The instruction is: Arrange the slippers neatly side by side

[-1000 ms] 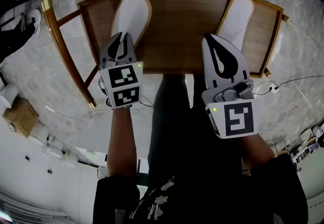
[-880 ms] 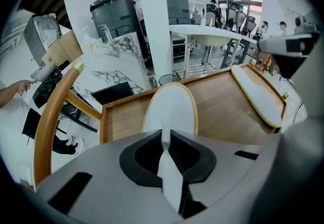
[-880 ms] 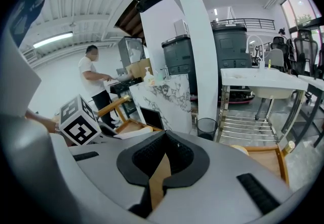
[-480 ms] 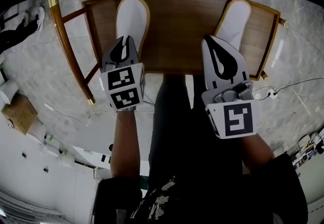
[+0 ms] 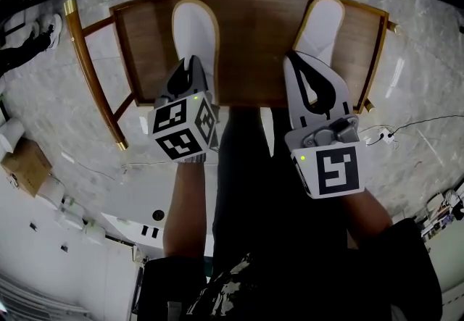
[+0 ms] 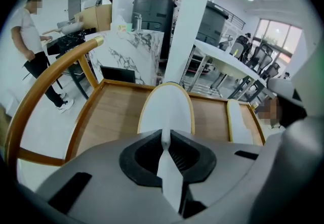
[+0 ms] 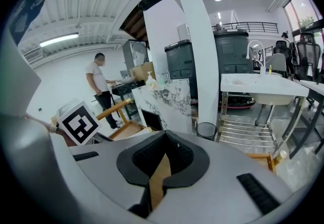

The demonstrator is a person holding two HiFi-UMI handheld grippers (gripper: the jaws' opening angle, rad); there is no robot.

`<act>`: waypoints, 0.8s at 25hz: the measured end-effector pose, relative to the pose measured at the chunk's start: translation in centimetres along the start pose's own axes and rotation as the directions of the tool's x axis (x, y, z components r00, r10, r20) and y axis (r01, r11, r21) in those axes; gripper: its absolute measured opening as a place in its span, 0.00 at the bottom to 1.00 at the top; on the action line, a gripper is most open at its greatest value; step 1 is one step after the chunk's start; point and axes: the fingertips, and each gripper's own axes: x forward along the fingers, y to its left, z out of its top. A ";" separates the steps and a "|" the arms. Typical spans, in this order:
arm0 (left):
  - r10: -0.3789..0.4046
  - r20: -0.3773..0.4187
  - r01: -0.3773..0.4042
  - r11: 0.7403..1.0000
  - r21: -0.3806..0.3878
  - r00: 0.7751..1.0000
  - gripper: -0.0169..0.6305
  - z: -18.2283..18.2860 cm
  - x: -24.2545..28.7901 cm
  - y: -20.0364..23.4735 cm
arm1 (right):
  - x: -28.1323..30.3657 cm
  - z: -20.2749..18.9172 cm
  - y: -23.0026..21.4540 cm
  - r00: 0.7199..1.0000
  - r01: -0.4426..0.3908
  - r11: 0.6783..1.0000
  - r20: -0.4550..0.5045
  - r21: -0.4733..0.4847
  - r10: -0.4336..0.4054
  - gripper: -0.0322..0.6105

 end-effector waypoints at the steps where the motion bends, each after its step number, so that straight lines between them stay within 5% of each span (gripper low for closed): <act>1: 0.000 0.004 0.000 1.000 -0.002 1.000 0.07 0.0 0.1 -0.5 | -0.1 -0.1 -0.1 1.000 0.000 1.000 -0.001 -0.001 0.000 0.05; 20: 0.027 0.003 -0.026 1.000 -0.002 1.000 0.07 -0.5 2.0 -4.3 | -1.3 -0.9 -2.3 1.000 0.004 1.000 -0.022 -0.021 -0.005 0.05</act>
